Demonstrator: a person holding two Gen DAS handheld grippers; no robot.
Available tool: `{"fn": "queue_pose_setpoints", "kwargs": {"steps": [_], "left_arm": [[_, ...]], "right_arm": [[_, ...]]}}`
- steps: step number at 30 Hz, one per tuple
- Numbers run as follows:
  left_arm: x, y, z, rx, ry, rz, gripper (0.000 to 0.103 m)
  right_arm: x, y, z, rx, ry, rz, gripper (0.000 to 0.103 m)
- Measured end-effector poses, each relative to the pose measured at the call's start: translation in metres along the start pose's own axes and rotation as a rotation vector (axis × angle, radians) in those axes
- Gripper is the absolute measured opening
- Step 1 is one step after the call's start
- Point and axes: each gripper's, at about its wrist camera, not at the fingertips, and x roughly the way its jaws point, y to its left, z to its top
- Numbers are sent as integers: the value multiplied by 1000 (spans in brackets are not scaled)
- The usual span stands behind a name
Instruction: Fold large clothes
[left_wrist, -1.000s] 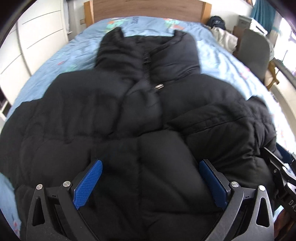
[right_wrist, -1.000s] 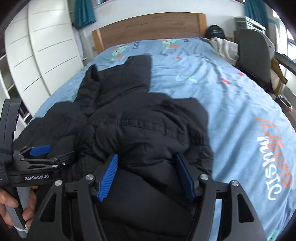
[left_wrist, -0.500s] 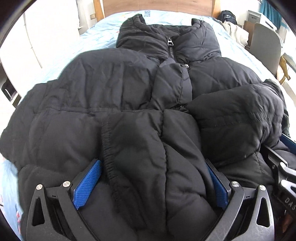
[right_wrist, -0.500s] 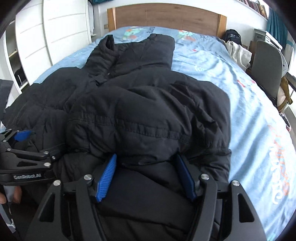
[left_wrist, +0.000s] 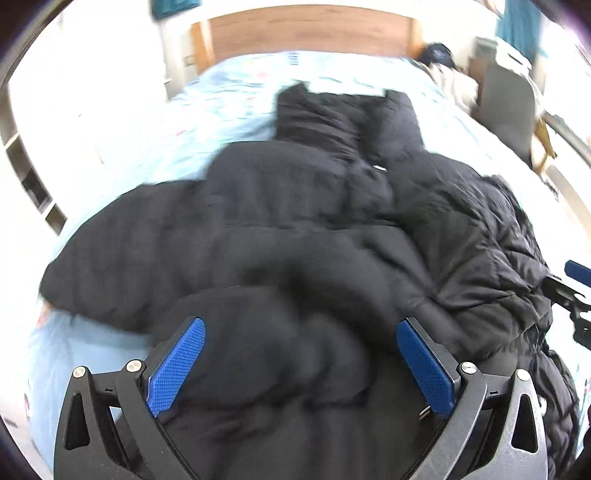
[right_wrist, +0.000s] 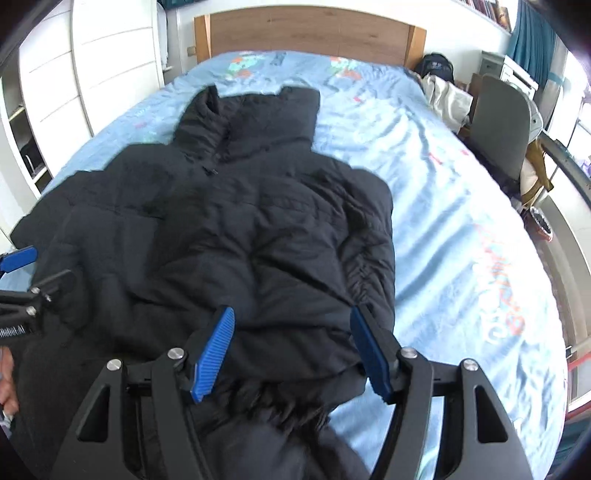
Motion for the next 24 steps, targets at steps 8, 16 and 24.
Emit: {"fn": "queue_pose_setpoints", "kwargs": {"steps": [8, 16, 24], "left_arm": [[-9, 198, -40, -301, 53, 72, 102], [39, 375, -75, -788, 84, -51, 101], [92, 430, -65, -1069, 65, -234, 50]], "right_arm": [[-32, 59, 6, 60, -87, 70, 64], [-16, 84, 11, 88, -66, 57, 64], [-6, 79, 16, 69, -51, 15, 64]]}}
